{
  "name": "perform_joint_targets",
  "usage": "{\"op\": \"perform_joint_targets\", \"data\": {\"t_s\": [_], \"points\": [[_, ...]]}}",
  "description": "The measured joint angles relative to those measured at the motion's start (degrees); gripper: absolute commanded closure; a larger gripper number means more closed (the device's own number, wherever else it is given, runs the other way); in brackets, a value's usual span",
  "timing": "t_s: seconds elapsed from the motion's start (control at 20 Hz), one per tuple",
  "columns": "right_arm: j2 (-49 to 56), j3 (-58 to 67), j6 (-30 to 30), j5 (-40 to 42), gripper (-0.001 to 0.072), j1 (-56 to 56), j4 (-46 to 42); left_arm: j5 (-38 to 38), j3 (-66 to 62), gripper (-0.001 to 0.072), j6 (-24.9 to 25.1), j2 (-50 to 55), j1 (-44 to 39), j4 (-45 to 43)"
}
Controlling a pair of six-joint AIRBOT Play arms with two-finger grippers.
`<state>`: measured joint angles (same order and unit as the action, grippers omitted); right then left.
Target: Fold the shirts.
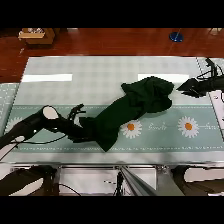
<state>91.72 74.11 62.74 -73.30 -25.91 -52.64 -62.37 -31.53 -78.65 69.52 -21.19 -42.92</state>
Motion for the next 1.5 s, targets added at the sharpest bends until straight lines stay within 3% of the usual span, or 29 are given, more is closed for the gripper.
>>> {"op": "perform_joint_targets", "data": {"t_s": [0.25, 0.4, 0.5, 0.55, 0.6, 0.65, 0.7, 0.75, 1.05, 1.5], "points": [[0.0, 0.0, -0.1, 0.2, 0.0181, 0.0, 0.2, 4.3, -0.3, 0.0114, -0.1, 4.8, -4.7, 6.3], [0.0, 0.0, -0.1, -0.2, 0.0181, 0.0, 0.2, 9.1, -1.7, 0.0187, -0.1, 6.2, -5.7, 8.2], [0.0, 0.0, -0.1, -0.5, 0.0181, 0.0, 0.2, 12.4, -3.0, 0.0333, -0.9, 6.7, -6.0, 8.8], [0.0, 0.0, -0.1, -0.7, 0.0181, 0.0, 0.2, 13.3, -3.5, 0.0333, -1.4, 7.1, -6.1, 8.9], [0.0, 0.0, -0.1, -0.8, 0.0181, 0.0, 0.2, 13.8, -4.1, 0.0439, -1.8, 7.6, -6.2, 9.0], [0.0, 0.0, -0.1, -0.9, 0.0181, 0.0, 0.2, 14.6, -4.5, 0.0598, -2.2, 8.3, -6.2, 9.3], [0.0, 0.0, -0.1, -1.0, 0.0181, 0.0, 0.2, 14.8, -4.9, 0.0610, -2.4, 9.1, -6.3, 9.3], [0.0, 0.0, -0.1, -1.1, 0.0182, 0.0, 0.2, 14.7, -5.2, 0.0672, -2.8, 9.9, -6.3, 9.9], [0.0, 0.0, -0.1, -1.4, 0.0180, 0.0, 0.2, 11.3, -5.9, 0.0684, 1.4, 10.6, -6.3, 9.9], [3.3, -0.9, 0.0, -3.8, 0.0172, 0.8, 2.0, 6.8, -6.0, 0.0684, 4.3, 0.9, -3.2, 10.4]]}}
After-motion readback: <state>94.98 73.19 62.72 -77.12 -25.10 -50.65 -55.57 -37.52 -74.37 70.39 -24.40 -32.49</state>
